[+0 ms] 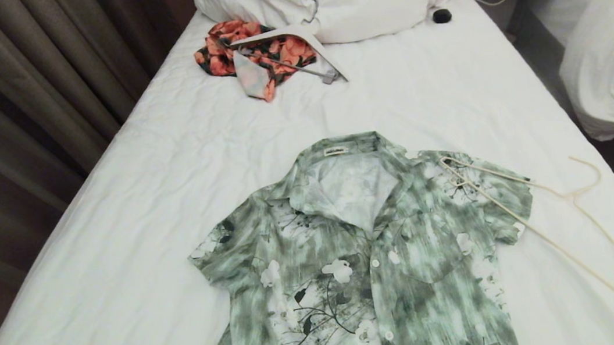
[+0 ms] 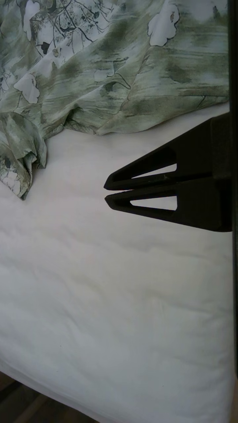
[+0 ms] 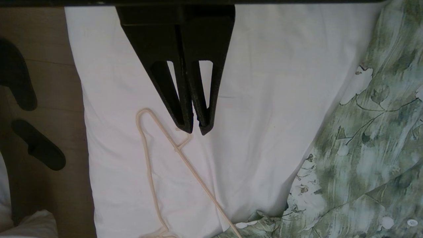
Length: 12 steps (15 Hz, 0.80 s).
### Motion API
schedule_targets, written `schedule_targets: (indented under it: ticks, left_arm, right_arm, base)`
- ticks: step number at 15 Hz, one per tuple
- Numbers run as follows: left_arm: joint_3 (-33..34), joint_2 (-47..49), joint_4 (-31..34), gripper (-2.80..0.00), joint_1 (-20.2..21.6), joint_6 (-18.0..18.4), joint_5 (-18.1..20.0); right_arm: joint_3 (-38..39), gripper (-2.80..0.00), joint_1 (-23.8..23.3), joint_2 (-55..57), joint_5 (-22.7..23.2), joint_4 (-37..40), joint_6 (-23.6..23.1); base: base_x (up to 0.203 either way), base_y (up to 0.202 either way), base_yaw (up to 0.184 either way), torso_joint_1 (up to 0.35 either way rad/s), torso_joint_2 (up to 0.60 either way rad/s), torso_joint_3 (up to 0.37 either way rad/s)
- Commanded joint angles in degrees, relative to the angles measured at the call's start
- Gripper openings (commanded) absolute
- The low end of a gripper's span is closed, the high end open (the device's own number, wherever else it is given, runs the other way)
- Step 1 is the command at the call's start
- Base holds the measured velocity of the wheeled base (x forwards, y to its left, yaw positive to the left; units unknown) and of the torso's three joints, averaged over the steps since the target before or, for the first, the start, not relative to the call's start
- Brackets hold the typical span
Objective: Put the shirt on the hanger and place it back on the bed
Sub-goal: Lift the shirt and hanger
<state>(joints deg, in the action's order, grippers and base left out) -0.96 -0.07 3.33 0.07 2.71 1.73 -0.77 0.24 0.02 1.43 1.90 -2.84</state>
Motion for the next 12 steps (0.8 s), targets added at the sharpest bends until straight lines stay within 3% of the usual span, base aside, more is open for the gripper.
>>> schedule_targets:
  ticks: [1, 9, 12]
  left_arm:
    - [0.0, 0.0, 0.0, -2.80, 0.0, 0.0, 0.0]
    - [0.0, 0.1, 0.0, -2.80, 0.0, 0.0, 0.0]
    - [0.0, 0.0, 0.0, -2.80, 0.0, 0.0, 0.0]
  right_arm:
    - [0.0, -2.80, 0.0, 0.0, 0.0, 0.0, -0.1]
    - [-0.2, -2.80, 0.0, 0.0, 0.2, 0.1, -0.5]
    - [-3.5, -2.80, 0.0, 0.5, 1.4, 0.7, -2.6]
  base:
    - [0.000, 0.000, 0.000, 0.000, 0.00, 0.000]
    - [0.000, 0.000, 0.000, 0.000, 0.00, 0.000]
    - [0.000, 0.000, 0.000, 0.000, 0.00, 0.000]
